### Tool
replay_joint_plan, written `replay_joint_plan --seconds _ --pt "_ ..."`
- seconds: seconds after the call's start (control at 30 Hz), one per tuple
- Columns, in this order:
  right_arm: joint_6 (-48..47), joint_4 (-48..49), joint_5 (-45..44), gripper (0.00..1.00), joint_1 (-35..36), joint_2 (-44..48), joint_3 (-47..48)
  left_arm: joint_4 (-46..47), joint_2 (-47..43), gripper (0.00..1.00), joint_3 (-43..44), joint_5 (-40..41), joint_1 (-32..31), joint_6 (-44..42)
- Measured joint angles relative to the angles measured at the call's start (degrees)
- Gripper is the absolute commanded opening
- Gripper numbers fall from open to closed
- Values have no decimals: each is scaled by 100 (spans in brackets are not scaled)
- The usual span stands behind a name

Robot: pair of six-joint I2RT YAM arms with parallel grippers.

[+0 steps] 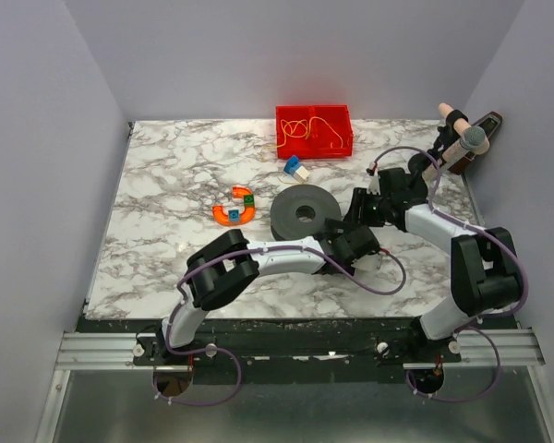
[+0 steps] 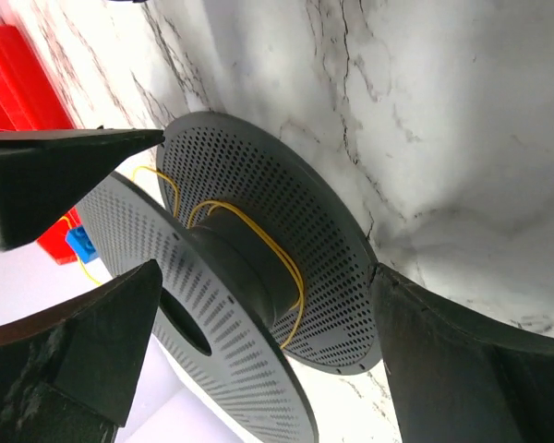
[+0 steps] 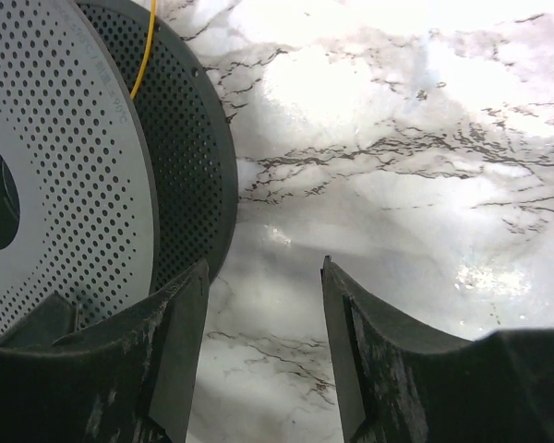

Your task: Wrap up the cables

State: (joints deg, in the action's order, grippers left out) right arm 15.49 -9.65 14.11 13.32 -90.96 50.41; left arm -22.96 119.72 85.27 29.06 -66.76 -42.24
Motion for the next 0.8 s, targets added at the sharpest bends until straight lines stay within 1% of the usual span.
replay_joint_plan --seconds 0.37,0.47,0.6,0.73,0.8 --pt "-90 -37 -83 61 -28 531 0 -251 -671 99 170 -704 -31 127" --pt "-142 -39 -83 61 -28 660 0 -463 -890 99 297 -1086 -33 249" --pt "-205 -90 -107 61 -31 802 0 -922 -1174 99 787 -1773 50 595" --pt "-358 -210 -144 61 -31 1097 0 -1305 -1733 98 1003 -2463 341 931" --pt "-509 -273 -138 61 -31 1298 0 -1528 -2153 96 977 -2804 619 1064"
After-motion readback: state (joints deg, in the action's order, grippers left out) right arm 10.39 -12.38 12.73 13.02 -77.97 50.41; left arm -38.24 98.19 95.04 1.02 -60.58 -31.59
